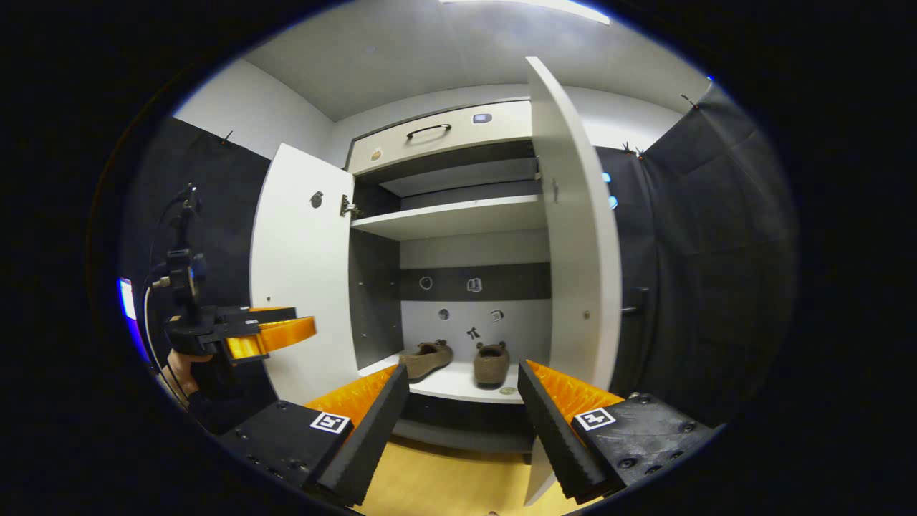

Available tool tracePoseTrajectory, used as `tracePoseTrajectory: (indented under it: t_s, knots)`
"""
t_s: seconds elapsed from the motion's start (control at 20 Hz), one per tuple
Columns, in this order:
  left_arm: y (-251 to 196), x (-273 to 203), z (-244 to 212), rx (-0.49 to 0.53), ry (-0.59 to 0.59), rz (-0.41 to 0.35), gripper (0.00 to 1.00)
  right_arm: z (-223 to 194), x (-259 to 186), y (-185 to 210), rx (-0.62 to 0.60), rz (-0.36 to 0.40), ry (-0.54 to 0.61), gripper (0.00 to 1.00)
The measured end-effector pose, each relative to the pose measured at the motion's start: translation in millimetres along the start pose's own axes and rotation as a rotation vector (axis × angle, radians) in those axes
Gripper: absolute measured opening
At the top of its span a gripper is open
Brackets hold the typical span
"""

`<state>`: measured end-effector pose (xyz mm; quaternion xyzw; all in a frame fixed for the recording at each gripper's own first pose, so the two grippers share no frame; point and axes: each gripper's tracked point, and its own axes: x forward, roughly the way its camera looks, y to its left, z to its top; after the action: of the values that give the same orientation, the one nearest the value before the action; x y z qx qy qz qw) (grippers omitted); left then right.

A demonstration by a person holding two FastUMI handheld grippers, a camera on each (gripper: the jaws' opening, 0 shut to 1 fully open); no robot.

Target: Grab one shoe with the right hand and put it into the shoe cabinet, grab the other shoe with the left hand and put it into the shoe cabinet; then close the right door with the right hand and the left door with the left hand.

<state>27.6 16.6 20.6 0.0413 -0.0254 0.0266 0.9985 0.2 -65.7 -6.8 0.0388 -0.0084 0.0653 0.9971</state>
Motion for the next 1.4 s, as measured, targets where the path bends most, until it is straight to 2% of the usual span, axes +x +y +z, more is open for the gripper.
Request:
tracePoseTrajectory:
  t_s: [0.1,0.15,0.25,0.35,0.4,0.45,0.65,0.75,0.8,0.85,0.9,0.95,1.0,1.4]
  knots:
    - [-3.0,-13.1,-8.6,-0.057,0.019,-0.04,0.96,3.1,-17.3,-35.8,-0.042,-0.087,0.006,0.98]
    - [-1.0,-17.8,-8.5,-0.064,0.014,-0.05,0.96,3.8,-24.3,-53.8,-0.066,-0.129,0.011,1.0]
    - [-1.1,-22.3,-8.2,-0.039,0.017,-0.065,0.96,8.5,-34.9,-90.0,-0.109,-0.205,0.01,0.98]
    - [-1.8,-23.4,-9.3,0.001,0.038,-0.063,0.96,10.5,-34.2,-118.9,-0.122,-0.239,0.006,0.98]
    - [-3.3,-23.1,-8.7,0.008,0.041,-0.064,0.93,9.9,-31.1,-129.7,-0.111,-0.238,0.008,0.98]
    - [-5.6,-23.0,-7.1,0.007,0.042,-0.066,0.96,10.5,-23.5,-136.2,-0.091,-0.22,0.004,0.98]
    - [-1.8,-21.9,-0.6,0.033,0.033,-0.016,0.96,-0.3,9.3,-151.3,-0.055,-0.139,0.027,0.97]
    - [5.8,-21.5,-4.8,0.054,0.059,0.035,0.96,-2.7,21.8,-140.8,-0.041,-0.068,0.033,0.97]
    - [7.9,-21.9,-7.0,0.056,0.07,0.051,0.99,-5.7,24.3,-135.8,-0.037,-0.039,0.04,1.0]
    - [8.8,-22.6,-8.3,0.051,0.077,0.063,0.96,-6.8,28.6,-131.6,-0.021,-0.009,0.044,0.95]
    - [8.3,-24.0,-8.6,0.039,0.078,0.071,0.96,-7.8,30.4,-125.6,-0.007,0.017,0.05,0.94]
    - [8.9,-25.3,-10.1,0.022,0.081,0.077,0.96,-8.0,33.1,-117.3,0.005,0.042,0.048,0.99]
    - [11.1,-27.3,-11.4,0.01,0.085,0.086,0.96,-10.2,36.7,-107.1,0.015,0.068,0.052,0.94]
    - [62.5,-73.1,-16.0,0.001,0.116,0.273,0.96,-25.4,99.7,-10.2,0.069,0.26,0.066,0.94]
